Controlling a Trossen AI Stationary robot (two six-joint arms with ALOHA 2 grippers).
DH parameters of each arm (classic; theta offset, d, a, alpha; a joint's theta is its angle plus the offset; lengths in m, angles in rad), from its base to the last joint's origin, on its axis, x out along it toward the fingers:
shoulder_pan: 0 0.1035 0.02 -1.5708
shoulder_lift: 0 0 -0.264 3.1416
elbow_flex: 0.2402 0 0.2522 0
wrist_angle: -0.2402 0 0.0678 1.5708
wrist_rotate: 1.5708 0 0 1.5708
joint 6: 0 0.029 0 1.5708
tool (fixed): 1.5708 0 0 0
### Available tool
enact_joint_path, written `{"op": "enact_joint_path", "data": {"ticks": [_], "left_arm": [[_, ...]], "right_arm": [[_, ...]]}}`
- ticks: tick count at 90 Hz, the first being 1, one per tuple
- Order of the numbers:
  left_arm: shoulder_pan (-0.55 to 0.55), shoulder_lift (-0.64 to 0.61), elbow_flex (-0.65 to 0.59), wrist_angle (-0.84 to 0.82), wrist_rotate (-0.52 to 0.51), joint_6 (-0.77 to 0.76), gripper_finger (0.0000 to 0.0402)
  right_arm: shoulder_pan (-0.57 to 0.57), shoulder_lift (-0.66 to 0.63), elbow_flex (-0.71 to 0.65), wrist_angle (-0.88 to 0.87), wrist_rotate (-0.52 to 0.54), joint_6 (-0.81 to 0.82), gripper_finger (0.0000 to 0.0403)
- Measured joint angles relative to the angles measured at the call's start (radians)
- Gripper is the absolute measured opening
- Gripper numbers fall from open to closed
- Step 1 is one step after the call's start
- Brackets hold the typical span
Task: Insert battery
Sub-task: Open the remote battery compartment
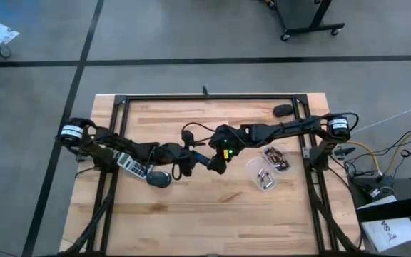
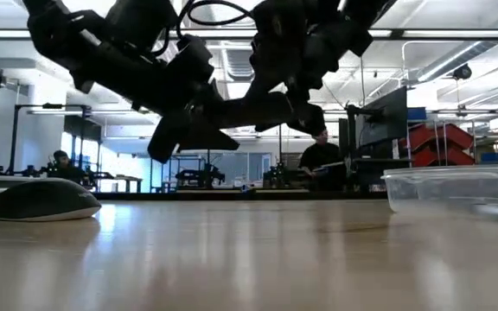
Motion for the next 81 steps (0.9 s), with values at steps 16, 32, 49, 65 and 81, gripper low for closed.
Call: {"op": "enact_joint_path", "data": {"ticks": [16,32,49,65,81], "left_arm": [[-0.051,-0.005,0.001,0.002,-0.006,0.0,0.0195],[-0.08,-0.007,0.002,-0.001,-0.01,-0.039,0.0102],[-0.082,-0.016,0.002,-0.027,-0.016,-0.1,0.0066],[-0.079,-0.037,0.002,-0.136,0.018,-0.259,0.0062],[-0.051,-0.064,0.001,-0.292,0.167,-0.494,0.0069]], "right_arm": [[-0.005,0.0,-0.008,0.011,0.008,0.007,0.018],[-0.005,0.0,-0.009,0.012,0.008,-0.004,0.0182],[-0.005,0.0,-0.009,0.011,0.0,-0.043,0.0186],[-0.005,-0.011,-0.009,0.003,0.019,-0.141,0.0215],[0.003,-0.026,0.0,0.003,0.047,-0.249,0.0253]]}}
